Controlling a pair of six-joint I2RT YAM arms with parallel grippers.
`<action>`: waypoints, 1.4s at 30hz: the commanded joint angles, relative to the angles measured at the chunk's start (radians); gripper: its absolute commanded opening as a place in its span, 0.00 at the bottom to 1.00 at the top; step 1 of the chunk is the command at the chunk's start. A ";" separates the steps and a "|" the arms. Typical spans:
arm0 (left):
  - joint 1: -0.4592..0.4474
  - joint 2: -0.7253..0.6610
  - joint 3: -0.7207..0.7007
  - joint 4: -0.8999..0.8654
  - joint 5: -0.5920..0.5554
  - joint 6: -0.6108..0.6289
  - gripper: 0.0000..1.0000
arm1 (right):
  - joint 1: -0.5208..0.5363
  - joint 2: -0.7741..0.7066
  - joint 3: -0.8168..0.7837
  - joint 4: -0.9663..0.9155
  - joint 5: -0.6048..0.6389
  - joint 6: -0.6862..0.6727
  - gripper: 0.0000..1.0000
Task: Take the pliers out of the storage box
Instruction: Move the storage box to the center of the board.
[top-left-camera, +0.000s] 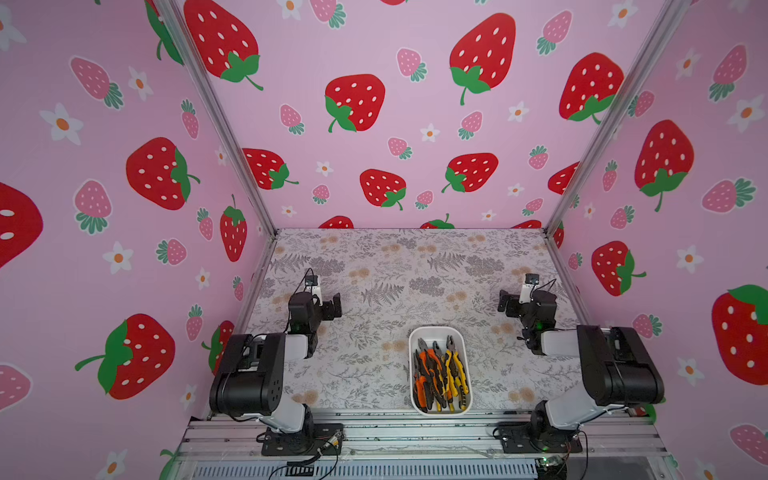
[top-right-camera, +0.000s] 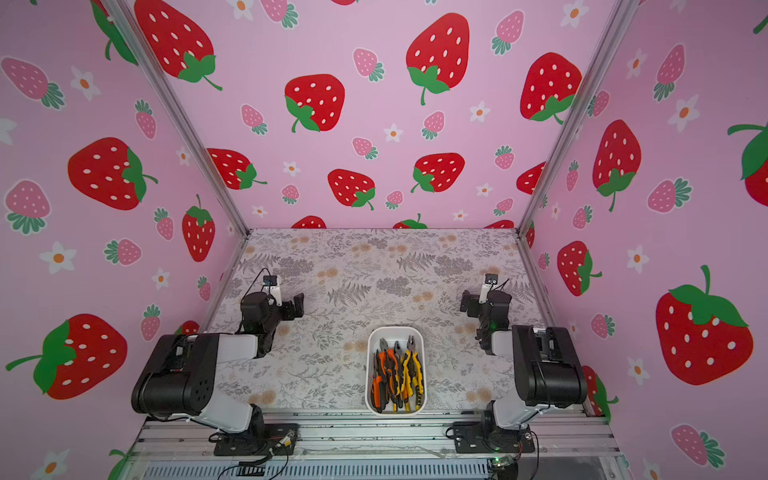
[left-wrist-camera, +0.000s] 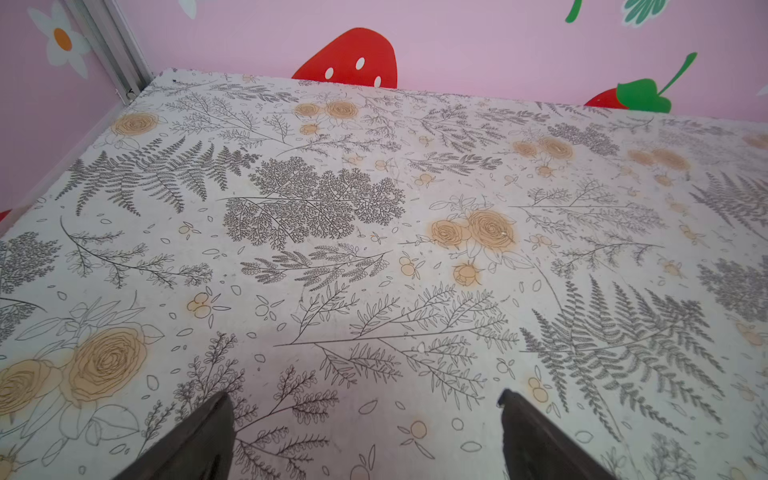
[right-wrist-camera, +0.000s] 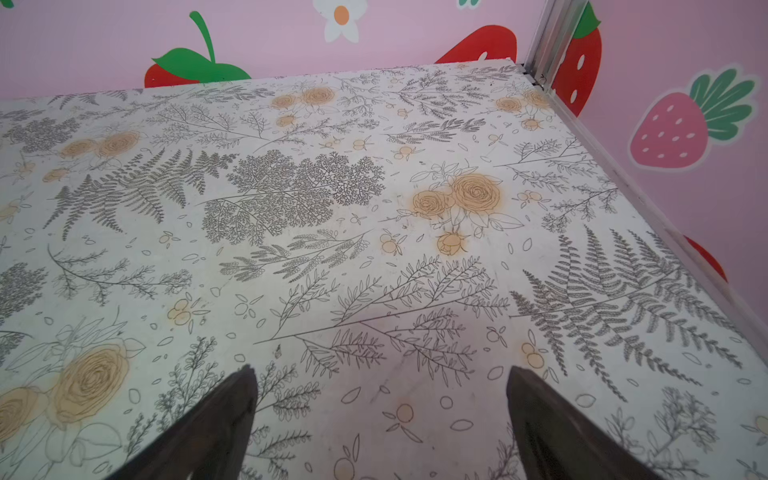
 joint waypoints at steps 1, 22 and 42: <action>-0.002 0.008 0.024 0.008 -0.008 0.008 1.00 | 0.005 -0.004 0.002 0.018 -0.006 -0.007 0.99; 0.001 0.003 0.020 0.012 -0.004 0.006 1.00 | -0.011 0.001 0.018 -0.009 -0.018 0.012 0.99; -0.282 -0.216 0.411 -0.801 -0.347 0.045 1.00 | 0.357 -0.324 0.283 -0.704 0.404 0.007 0.99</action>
